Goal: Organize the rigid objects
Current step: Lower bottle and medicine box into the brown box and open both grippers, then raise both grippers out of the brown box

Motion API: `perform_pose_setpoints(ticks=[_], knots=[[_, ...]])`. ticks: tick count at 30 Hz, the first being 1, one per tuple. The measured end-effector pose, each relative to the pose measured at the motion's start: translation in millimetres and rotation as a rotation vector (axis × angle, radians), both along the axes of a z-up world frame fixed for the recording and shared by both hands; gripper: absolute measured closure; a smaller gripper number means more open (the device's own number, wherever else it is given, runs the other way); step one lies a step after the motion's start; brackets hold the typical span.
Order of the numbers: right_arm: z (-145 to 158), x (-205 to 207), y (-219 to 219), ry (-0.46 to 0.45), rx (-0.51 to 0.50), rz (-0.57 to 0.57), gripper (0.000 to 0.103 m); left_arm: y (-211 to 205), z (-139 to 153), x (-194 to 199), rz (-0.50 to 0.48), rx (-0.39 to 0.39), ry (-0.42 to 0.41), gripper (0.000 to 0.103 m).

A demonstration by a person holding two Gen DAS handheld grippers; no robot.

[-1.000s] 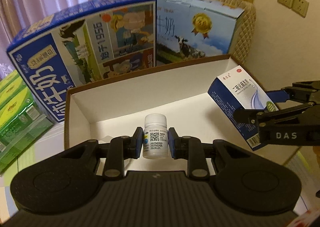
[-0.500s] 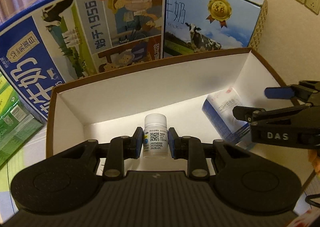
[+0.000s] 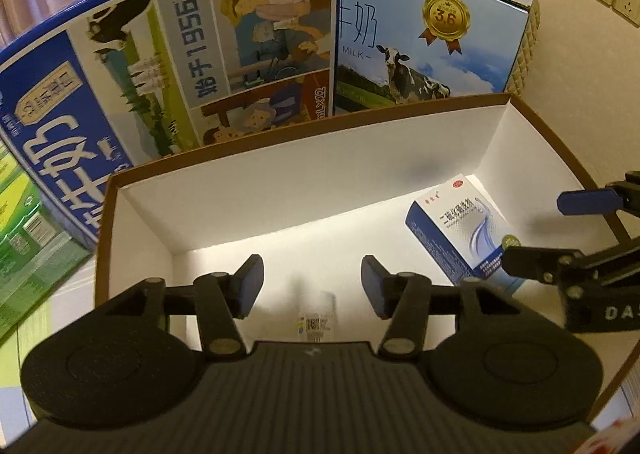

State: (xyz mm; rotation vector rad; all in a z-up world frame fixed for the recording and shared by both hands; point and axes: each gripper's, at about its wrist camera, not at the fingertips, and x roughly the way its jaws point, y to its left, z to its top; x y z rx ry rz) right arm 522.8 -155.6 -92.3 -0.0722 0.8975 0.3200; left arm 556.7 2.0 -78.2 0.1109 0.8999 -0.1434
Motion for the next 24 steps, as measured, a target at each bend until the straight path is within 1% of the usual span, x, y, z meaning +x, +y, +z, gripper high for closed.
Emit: perform_pose_setpoints(ticks=[7,17,24], knots=[[11.2,-24.2,-7.2,0.010,0.030,0.007,0.022,14.3,13.0,-22.2,0.024,-0.018,0.029,0.052],[33.4,-61.2,-16.0,-0.014,0.075,0.000,0.022,29.4,44.1,-65.7,0.064,-0.061,0.011,0.052],[48.1,-88.9,-20.7,-0.024,0.098,-0.004,0.022,38.1,61.3,-104.7,0.092,-0.095,-0.013,0.052]])
